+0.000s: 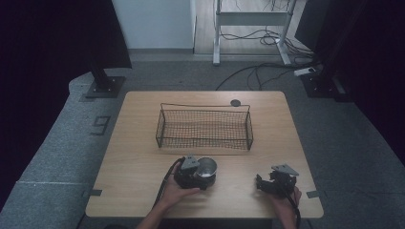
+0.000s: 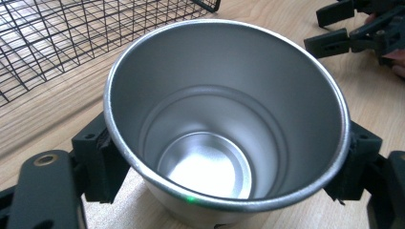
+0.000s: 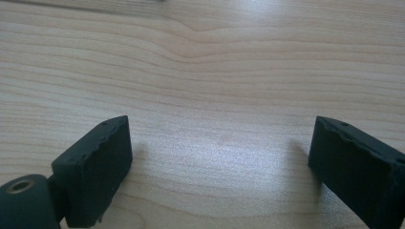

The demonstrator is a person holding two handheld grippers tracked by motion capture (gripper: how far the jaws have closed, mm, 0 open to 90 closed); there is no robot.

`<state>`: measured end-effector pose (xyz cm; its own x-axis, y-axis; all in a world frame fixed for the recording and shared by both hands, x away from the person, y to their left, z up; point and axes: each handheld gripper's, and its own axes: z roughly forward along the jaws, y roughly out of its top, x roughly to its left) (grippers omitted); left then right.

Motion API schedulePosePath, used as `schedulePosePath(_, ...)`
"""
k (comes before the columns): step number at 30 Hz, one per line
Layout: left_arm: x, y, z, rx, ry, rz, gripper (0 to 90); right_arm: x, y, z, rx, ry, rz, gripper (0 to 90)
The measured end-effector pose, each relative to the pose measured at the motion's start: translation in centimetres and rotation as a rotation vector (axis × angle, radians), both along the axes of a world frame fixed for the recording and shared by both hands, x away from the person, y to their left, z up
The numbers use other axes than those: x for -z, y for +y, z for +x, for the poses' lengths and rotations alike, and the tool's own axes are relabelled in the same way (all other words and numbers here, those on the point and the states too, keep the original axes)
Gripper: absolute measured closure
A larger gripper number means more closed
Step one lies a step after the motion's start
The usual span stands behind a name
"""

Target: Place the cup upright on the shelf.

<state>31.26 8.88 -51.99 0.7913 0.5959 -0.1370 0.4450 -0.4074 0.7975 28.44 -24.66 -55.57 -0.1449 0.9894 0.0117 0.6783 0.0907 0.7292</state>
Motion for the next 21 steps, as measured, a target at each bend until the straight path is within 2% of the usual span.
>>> schedulePosePath(3, -0.3, 0.3, -0.2, 0.009, -0.005, -0.009, 18.2, 0.0, 0.0, 0.0, 0.000, -0.001, 0.000, 7.6)
schedulePosePath(5, -1.0, 1.0, -0.4, 0.004, -0.023, -0.029, 18.2, 0.0, 0.0, 0.0, 0.000, -0.001, 0.000, 7.7)
schedulePosePath(12, -2.0, 2.1, -0.4, -0.001, -0.029, -0.063, 18.2, 0.0, 0.0, 0.0, 0.001, -0.001, 0.000, 8.2)
schedulePosePath(16, -2.2, 2.4, -0.3, 0.003, -0.007, -0.086, 18.2, 0.0, 0.0, 0.0, 0.002, -0.001, 0.001, 8.4)
schedulePosePath(21, -3.0, 2.5, -0.2, 0.000, -0.026, -0.077, 18.3, 0.0, -0.1, 0.0, 0.003, -0.002, 0.001, 8.6)
